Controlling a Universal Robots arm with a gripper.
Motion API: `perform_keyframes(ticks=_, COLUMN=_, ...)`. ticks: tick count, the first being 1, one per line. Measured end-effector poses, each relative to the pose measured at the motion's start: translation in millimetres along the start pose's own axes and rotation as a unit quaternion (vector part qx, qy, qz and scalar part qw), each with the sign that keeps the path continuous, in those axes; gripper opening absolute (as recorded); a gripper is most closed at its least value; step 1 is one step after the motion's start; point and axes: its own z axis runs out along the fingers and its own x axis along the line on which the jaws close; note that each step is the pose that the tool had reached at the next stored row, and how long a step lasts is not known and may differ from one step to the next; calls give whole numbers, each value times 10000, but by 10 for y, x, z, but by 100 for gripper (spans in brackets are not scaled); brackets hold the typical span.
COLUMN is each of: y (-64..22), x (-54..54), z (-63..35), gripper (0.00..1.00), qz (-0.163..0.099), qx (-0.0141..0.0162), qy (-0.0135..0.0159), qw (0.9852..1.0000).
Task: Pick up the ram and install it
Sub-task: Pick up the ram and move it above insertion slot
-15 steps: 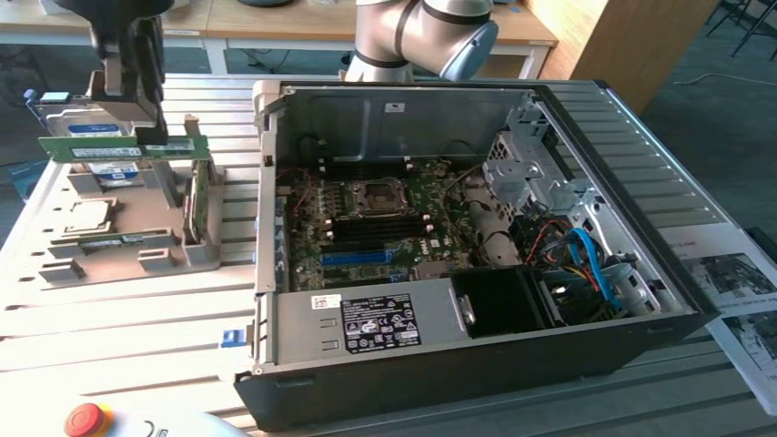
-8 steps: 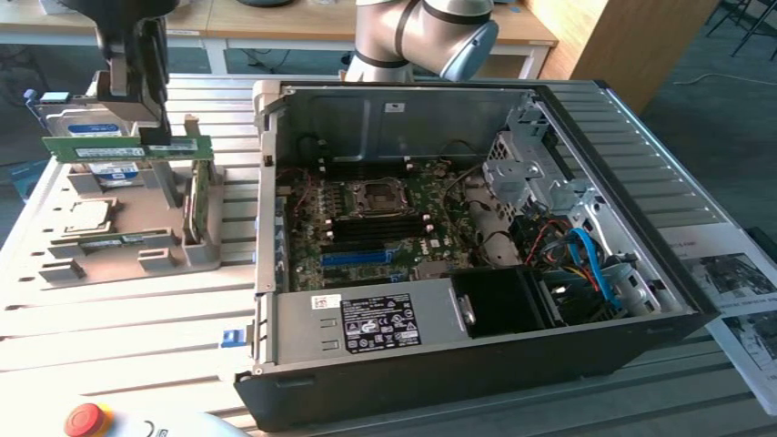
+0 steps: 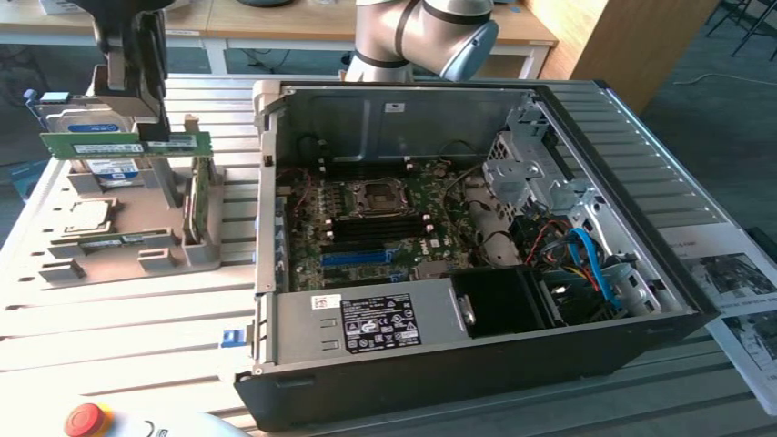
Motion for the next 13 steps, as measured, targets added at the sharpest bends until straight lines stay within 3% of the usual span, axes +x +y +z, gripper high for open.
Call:
perform_keyframes(ticks=4, y=-47, x=6, z=-5, gripper=12, qz=-9, qx=0, qy=1, qw=10000)
perform_keyframes(ticks=13, y=-262, x=33, z=-29, gripper=12, qz=-50, qx=-1, qy=5, qw=10000)
